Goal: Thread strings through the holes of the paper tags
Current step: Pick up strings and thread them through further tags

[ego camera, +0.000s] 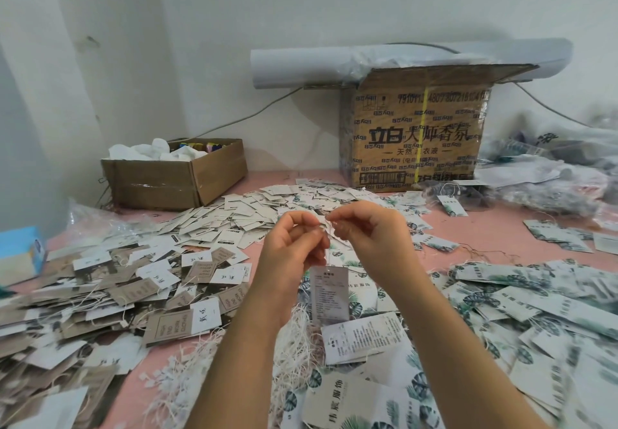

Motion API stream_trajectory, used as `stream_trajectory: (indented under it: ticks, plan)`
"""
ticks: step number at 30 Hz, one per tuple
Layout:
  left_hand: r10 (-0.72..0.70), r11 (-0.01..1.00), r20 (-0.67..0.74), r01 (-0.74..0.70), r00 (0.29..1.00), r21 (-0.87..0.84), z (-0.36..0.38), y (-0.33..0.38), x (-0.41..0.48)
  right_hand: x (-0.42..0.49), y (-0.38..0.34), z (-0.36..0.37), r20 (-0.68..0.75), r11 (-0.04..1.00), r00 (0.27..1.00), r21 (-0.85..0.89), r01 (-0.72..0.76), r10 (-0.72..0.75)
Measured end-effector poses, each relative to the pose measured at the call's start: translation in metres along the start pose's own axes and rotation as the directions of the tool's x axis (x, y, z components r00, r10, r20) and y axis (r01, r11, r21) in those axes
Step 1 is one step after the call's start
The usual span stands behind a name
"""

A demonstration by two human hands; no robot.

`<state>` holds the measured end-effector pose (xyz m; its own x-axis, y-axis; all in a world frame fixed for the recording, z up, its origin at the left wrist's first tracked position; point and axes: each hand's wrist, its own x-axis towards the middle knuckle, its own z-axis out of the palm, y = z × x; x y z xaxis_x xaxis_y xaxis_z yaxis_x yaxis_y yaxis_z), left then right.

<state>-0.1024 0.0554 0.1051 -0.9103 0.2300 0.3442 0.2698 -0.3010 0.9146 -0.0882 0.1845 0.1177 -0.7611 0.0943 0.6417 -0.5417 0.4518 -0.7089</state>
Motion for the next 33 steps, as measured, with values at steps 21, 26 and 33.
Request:
stream_trajectory:
  ticks: [21,26,33]
  plan:
    - [0.150,0.975,0.001,-0.148,0.989,0.164,0.003,-0.002,-0.001,0.001,-0.004,-0.006,0.171,0.946,0.970,0.248,-0.211,0.172]
    - [0.200,0.935,0.027,-0.199,0.979,0.292,0.003,-0.004,-0.002,0.000,-0.006,-0.009,0.181,0.943,0.960,0.220,-0.252,0.214]
    - [0.190,0.926,0.049,-0.195,0.981,0.322,0.003,-0.007,-0.001,-0.001,-0.009,-0.011,0.173,0.939,0.960,0.230,-0.257,0.221]
